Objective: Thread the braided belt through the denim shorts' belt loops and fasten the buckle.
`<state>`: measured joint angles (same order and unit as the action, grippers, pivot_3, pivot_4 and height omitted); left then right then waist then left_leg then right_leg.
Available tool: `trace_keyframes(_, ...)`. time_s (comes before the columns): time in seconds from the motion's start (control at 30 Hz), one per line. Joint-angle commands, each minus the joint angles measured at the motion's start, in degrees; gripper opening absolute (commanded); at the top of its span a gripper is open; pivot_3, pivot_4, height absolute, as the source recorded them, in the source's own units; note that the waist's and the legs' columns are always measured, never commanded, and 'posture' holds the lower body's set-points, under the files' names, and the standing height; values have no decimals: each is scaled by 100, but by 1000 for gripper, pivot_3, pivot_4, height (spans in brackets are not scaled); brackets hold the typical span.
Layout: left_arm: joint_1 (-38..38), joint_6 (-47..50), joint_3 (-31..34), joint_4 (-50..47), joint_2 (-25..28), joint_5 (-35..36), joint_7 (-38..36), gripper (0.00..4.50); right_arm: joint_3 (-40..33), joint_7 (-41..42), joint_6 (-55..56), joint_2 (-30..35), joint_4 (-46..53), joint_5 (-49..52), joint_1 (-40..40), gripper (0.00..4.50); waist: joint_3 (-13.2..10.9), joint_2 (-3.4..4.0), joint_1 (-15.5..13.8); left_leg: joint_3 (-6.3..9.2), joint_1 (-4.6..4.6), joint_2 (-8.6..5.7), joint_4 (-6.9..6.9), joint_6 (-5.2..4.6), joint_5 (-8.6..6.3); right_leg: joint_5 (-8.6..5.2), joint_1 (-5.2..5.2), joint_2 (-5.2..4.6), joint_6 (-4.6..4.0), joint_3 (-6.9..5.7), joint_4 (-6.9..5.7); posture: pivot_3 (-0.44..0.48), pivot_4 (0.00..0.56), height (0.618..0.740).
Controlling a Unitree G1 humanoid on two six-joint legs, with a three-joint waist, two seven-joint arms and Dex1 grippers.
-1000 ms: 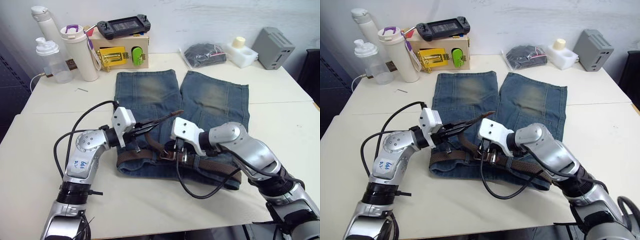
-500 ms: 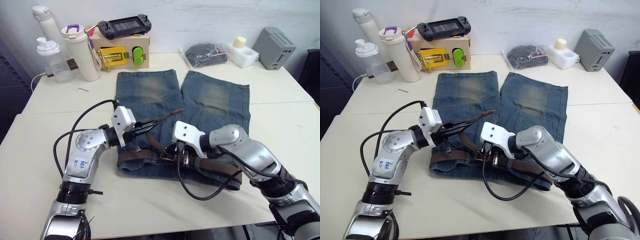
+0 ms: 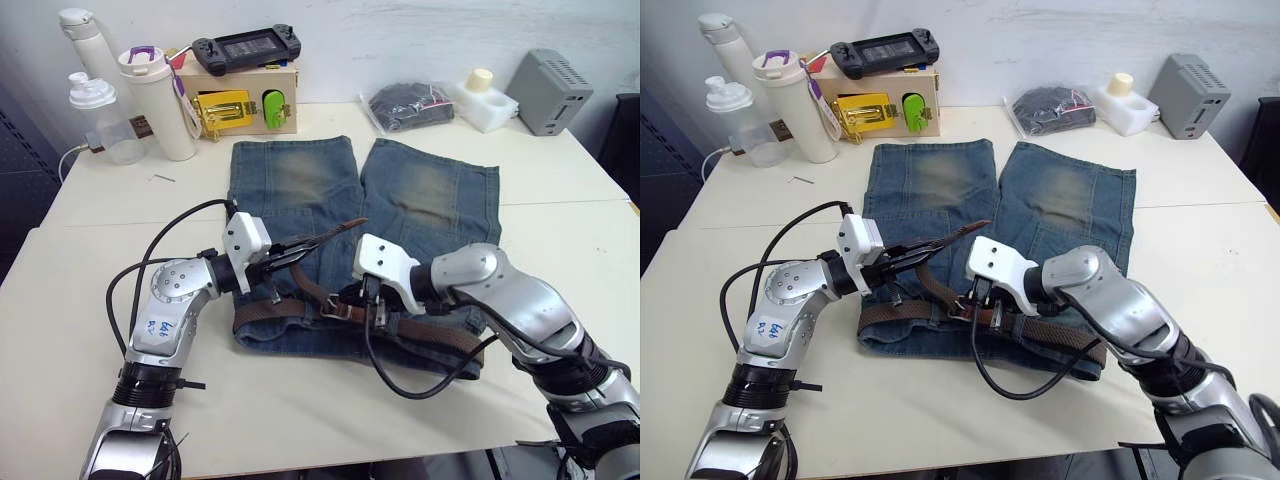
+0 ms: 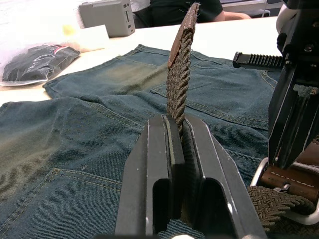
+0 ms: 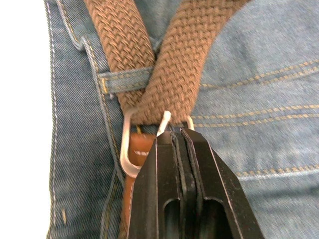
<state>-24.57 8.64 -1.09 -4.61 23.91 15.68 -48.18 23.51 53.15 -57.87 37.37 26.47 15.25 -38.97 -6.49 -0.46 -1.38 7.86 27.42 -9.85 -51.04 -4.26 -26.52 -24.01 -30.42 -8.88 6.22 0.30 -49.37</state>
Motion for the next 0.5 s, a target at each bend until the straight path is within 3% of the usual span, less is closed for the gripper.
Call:
trace_keyframes(0.03, -38, -49, 56, -311, 37, 120, 38, 0, 47, -93, 72, -81, 7, 24, 7, 32, 0, 0, 0, 0, 0, 0, 0, 0, 0, 0, 0, 0, 0, 0, 0, 0, 150, 646)
trace_keyframes(0.5, -9, -2, 77, -412, 45, 127, 72, 0, 602, -161, 293, -219, -496, -214, 0, 32, -1, 1, 8, 0, -1, 0, 1, 0, 0, 0, -1, 1, 0, -1, 0, 0, 150, 646)
